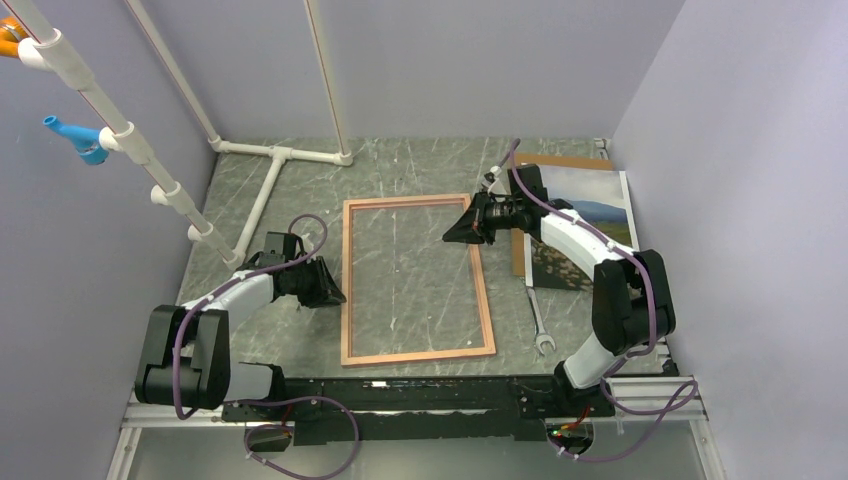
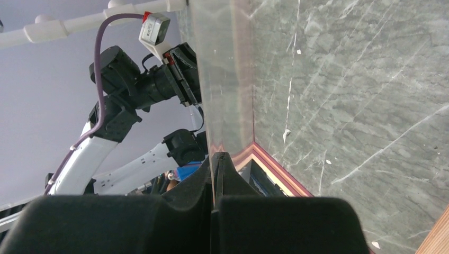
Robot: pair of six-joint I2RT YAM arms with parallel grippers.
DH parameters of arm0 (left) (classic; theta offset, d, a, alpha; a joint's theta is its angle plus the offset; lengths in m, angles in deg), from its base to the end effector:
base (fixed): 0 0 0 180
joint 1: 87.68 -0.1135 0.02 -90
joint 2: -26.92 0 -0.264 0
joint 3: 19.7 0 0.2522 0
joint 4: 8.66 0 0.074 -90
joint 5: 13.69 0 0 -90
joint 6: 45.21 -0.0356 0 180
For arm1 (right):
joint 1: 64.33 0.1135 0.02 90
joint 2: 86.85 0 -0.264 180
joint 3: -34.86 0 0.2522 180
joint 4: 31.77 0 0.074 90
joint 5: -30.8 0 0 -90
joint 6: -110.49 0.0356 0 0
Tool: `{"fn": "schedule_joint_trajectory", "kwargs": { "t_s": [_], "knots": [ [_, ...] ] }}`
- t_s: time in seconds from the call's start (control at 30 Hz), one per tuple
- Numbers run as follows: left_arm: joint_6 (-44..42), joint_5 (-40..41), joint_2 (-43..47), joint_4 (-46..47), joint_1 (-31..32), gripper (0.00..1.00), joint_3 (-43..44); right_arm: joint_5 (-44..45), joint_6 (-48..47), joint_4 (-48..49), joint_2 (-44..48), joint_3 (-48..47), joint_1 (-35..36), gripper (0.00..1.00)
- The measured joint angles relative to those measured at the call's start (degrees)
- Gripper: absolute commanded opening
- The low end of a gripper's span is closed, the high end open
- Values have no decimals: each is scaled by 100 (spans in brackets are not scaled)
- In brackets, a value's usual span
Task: Put the photo into the frame
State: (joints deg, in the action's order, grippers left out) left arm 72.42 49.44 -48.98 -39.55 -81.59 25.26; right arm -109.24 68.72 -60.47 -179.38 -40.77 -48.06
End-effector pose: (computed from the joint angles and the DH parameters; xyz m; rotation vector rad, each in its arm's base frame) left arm 0.2190 -0.0395 0.1467 -0.3447 2.6763 -0.8118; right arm 0.3194 0.1217 0.2347 0.2313 2.5431 1.5364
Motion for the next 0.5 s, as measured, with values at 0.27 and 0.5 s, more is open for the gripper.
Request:
{"fn": "schedule_joint_trajectory", "kwargs": {
  "t_s": [0.27, 0.5],
  "knots": [
    [0, 2, 0, 0, 4, 28, 2, 0, 44, 0, 55, 0, 83, 0],
    [0, 17, -2, -13, 20, 27, 15, 7, 92, -7, 74, 0, 166, 0]
  ]
}}
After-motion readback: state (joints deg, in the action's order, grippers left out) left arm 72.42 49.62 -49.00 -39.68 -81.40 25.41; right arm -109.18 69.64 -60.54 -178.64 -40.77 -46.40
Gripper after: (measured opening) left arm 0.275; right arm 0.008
